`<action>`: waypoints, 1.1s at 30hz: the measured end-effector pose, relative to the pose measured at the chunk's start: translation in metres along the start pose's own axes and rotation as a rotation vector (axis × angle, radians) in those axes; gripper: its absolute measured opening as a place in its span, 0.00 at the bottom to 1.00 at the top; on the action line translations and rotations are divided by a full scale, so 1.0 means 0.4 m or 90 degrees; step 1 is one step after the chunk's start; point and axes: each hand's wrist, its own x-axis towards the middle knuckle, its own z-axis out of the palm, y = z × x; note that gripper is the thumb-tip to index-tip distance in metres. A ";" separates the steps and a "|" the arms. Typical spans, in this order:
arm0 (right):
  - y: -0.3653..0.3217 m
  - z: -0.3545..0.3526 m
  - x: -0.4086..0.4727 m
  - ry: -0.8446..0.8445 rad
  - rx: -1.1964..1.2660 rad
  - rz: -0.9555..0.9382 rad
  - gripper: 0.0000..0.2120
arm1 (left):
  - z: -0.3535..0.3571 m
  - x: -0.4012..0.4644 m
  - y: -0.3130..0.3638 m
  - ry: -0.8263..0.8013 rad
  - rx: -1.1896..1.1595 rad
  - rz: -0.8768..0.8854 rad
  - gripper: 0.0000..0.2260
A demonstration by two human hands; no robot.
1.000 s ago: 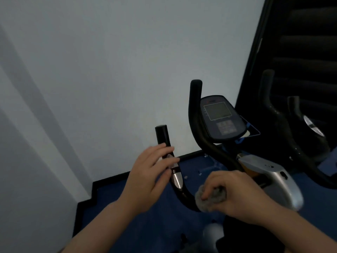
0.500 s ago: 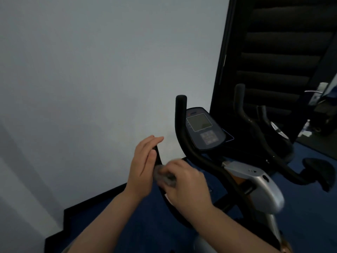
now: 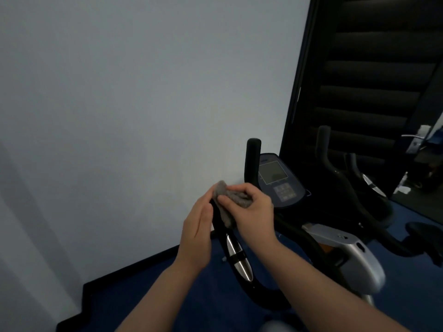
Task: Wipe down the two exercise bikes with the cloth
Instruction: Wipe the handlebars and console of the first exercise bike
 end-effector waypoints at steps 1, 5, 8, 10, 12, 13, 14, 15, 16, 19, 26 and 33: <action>0.000 0.002 0.001 -0.002 0.006 -0.007 0.08 | -0.004 -0.004 0.003 -0.007 -0.003 -0.005 0.19; 0.038 -0.037 -0.045 -0.073 -0.066 0.024 0.07 | -0.024 -0.012 0.005 -0.042 0.085 -0.011 0.19; 0.044 -0.066 -0.060 -0.117 -0.158 0.049 0.07 | -0.016 -0.021 0.002 -0.042 0.118 0.009 0.20; 0.026 -0.059 -0.036 -0.113 -0.187 0.016 0.07 | -0.010 -0.021 0.003 -0.028 0.091 0.006 0.18; 0.006 -0.035 -0.016 -0.066 -0.184 -0.033 0.08 | -0.015 -0.012 0.007 -0.013 0.067 0.010 0.17; 0.004 -0.024 -0.018 -0.048 -0.192 -0.056 0.08 | -0.021 -0.007 0.008 -0.008 0.064 0.014 0.17; 0.009 -0.018 -0.029 -0.044 -0.212 -0.080 0.08 | -0.027 -0.004 0.007 -0.007 0.067 0.017 0.17; 0.020 -0.019 -0.048 -0.054 -0.245 -0.103 0.08 | -0.031 -0.003 0.005 -0.010 0.071 0.021 0.17; 0.034 -0.027 -0.067 -0.075 -0.282 -0.122 0.08 | -0.031 -0.006 0.001 -0.014 0.073 0.022 0.17; 0.047 -0.077 -0.080 -0.165 -0.280 -0.072 0.09 | -0.021 -0.017 -0.009 -0.017 0.069 0.021 0.17; 0.005 -0.045 -0.041 -0.161 -0.155 -0.029 0.08 | -0.002 -0.024 -0.010 -0.025 0.133 0.048 0.18; 0.039 -0.241 -0.142 -0.420 -0.351 -0.090 0.09 | 0.053 -0.118 -0.018 -0.078 0.388 0.127 0.24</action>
